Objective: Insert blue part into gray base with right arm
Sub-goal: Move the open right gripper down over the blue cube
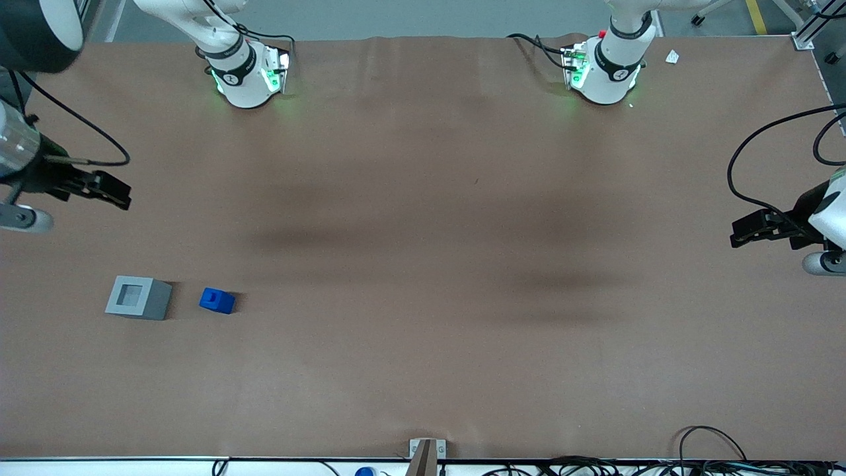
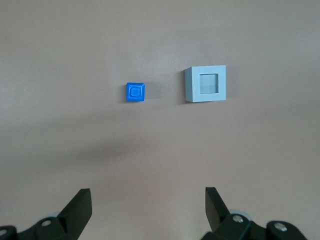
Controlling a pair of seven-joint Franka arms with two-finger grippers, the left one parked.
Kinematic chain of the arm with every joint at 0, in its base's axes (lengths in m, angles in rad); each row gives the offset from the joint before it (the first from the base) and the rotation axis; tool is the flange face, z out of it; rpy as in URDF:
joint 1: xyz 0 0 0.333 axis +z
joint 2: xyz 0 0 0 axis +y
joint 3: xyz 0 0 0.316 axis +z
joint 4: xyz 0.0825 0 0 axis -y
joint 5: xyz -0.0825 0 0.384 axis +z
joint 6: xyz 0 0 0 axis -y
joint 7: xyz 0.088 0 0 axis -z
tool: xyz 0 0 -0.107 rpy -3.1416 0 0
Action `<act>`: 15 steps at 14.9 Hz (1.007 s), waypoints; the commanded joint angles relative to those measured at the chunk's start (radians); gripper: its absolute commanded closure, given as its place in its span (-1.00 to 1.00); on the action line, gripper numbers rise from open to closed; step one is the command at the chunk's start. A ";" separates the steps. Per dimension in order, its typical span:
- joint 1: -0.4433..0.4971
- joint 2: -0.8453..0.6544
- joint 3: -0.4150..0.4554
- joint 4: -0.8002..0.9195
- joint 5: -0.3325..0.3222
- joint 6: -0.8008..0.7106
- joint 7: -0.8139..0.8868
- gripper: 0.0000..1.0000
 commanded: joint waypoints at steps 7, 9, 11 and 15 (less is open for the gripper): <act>-0.058 0.089 0.008 -0.328 0.008 0.417 0.009 -1.00; -0.076 0.147 0.006 -0.328 0.083 0.452 0.008 -1.00; -0.096 0.204 0.006 -0.327 0.102 0.517 0.008 -1.00; -0.089 0.295 0.008 -0.325 0.103 0.664 0.009 -1.00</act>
